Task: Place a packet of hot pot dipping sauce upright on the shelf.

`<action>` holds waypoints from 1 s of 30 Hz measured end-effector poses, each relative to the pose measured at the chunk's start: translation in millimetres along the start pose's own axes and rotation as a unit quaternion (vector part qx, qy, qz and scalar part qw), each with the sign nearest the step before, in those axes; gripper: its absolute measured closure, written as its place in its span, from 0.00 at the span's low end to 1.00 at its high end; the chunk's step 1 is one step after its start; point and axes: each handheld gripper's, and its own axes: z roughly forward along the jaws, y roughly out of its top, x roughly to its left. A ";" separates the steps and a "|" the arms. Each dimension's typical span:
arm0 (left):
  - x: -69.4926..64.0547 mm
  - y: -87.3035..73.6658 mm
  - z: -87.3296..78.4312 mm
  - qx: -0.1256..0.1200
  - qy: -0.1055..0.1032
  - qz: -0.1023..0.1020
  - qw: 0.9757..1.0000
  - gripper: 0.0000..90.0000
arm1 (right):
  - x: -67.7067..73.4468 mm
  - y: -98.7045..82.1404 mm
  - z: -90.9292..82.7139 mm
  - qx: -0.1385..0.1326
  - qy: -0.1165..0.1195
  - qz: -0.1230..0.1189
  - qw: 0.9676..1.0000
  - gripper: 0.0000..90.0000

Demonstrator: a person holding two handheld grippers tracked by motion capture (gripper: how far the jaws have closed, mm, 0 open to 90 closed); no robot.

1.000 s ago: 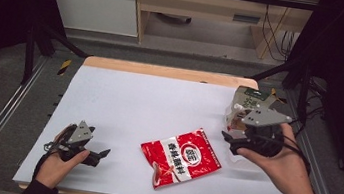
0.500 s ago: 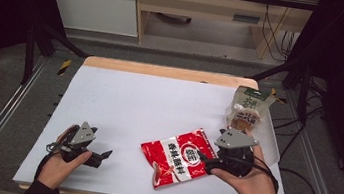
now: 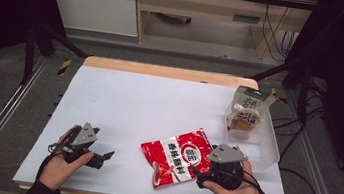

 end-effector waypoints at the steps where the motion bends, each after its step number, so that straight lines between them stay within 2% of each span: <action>1: -0.5 0.0 0.6 0.000 0.000 -0.001 1.000 0.06 | 1.0 -3.5 1.1 -0.001 0.003 0.005 1.000 0.14; 7: -2.4 0.5 0.8 0.002 0.001 0.002 1.000 0.06 | 3.1 -20.5 7.0 0.007 -0.005 0.018 1.000 0.15; 10: -2.7 0.7 1.2 0.000 0.000 0.001 1.000 0.06 | 3.0 -27.8 9.1 0.011 -0.006 0.033 0.999 0.15; 12: -2.7 0.7 1.6 0.001 0.000 0.001 1.000 0.06 | 2.6 -33.2 10.6 0.013 -0.015 0.043 0.999 0.15; 15: -3.2 1.4 0.3 0.001 -0.001 0.005 1.000 0.06 | 1.2 -43.1 12.5 0.015 -0.014 0.068 0.997 0.14; 20: -2.7 1.5 0.1 -0.001 0.001 0.002 1.000 0.06 | 2.9 -55.7 16.8 0.037 -0.009 0.084 0.996 0.14; 24: -1.9 1.7 -0.5 -0.004 -0.001 0.000 1.000 0.06 | 1.3 -62.3 19.3 0.055 -0.017 0.093 0.994 0.14; 30: -2.8 2.5 1.1 -0.004 -0.003 0.001 1.000 0.06 | -2.4 -70.2 24.4 0.073 -0.009 0.112 0.991 0.13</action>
